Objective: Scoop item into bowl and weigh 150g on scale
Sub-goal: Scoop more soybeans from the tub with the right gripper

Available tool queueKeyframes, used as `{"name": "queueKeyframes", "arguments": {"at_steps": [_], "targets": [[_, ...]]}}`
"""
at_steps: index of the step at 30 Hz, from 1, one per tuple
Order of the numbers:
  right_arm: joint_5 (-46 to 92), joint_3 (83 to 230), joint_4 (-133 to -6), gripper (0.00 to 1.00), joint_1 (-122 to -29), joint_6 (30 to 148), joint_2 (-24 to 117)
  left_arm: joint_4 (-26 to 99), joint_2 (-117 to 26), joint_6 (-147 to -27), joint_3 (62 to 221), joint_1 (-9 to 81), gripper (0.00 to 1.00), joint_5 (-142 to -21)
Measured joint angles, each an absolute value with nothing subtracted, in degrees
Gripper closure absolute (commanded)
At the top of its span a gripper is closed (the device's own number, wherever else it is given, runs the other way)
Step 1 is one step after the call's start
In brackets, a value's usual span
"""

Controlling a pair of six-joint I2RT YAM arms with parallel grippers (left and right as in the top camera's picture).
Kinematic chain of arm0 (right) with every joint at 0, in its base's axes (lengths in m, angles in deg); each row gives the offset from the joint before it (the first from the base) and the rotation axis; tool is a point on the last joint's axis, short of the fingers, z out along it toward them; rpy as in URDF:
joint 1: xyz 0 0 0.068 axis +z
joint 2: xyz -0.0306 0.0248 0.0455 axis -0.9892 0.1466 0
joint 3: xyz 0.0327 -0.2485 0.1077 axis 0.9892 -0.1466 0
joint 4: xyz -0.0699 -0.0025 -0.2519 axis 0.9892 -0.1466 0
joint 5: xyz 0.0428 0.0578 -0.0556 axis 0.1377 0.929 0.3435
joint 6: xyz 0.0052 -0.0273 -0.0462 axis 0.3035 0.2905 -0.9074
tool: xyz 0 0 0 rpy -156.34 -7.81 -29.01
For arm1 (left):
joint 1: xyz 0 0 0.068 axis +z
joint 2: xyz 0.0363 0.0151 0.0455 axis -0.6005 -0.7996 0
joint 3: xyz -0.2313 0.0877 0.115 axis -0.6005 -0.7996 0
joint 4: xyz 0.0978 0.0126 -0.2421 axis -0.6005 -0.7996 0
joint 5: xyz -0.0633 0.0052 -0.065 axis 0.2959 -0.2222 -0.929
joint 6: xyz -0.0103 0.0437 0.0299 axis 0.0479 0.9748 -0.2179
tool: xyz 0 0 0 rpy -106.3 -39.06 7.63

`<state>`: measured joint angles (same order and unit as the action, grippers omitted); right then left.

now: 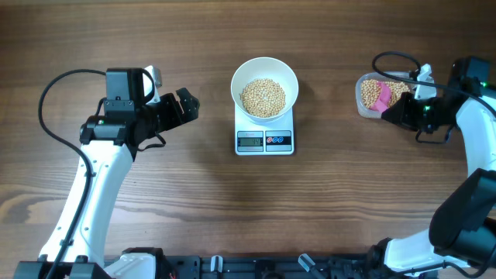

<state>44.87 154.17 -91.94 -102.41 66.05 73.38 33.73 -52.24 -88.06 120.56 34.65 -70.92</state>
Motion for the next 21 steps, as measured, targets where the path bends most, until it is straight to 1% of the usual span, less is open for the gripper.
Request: {"name": "queueKeyframes", "arguments": {"at_steps": [6,21], "targets": [[46.61,154.17,-91.94,0.96,-103.35,66.23,73.56,33.73,-52.24,-88.06,120.56,34.65,0.00,-70.92],[54.13,153.85,-92.81,0.96,-109.56,66.23,74.30,33.73,-52.24,-88.06,120.56,34.65,0.00,-70.92]]}}
